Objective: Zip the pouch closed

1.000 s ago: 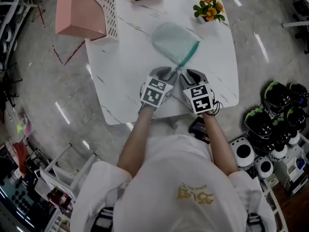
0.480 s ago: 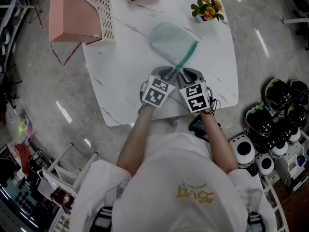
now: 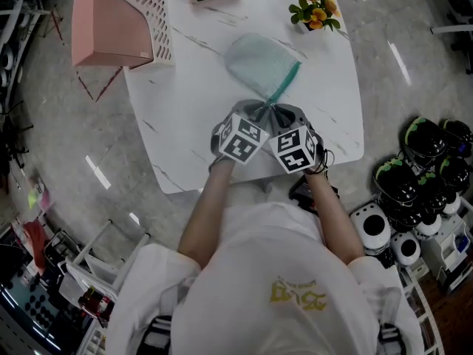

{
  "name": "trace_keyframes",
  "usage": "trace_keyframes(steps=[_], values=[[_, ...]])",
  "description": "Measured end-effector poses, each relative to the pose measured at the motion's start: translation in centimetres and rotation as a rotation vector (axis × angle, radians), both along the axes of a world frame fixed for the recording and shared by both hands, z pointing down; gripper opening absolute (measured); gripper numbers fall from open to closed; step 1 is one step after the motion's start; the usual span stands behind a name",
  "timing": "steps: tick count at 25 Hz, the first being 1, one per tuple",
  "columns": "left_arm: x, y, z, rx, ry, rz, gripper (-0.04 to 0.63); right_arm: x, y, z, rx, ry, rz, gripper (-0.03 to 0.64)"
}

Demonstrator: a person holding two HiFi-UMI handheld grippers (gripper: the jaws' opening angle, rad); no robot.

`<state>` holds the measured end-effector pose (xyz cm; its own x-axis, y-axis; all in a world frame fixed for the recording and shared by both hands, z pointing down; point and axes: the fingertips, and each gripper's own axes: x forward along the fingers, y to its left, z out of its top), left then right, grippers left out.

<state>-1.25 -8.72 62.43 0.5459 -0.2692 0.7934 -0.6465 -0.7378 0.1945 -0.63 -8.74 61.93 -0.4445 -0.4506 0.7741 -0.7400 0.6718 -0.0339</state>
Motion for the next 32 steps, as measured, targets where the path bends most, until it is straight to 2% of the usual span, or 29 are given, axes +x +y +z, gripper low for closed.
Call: trace_keyframes(steps=[14, 32], values=[[0.15, -0.04, -0.13, -0.01, -0.011, -0.009, 0.038, 0.25, -0.2, -0.13, -0.024, -0.006, 0.013, 0.018], [-0.24, 0.37, -0.62, -0.024, 0.008, -0.017, 0.038, 0.31, -0.14, -0.45, 0.002, 0.018, 0.005, 0.017]])
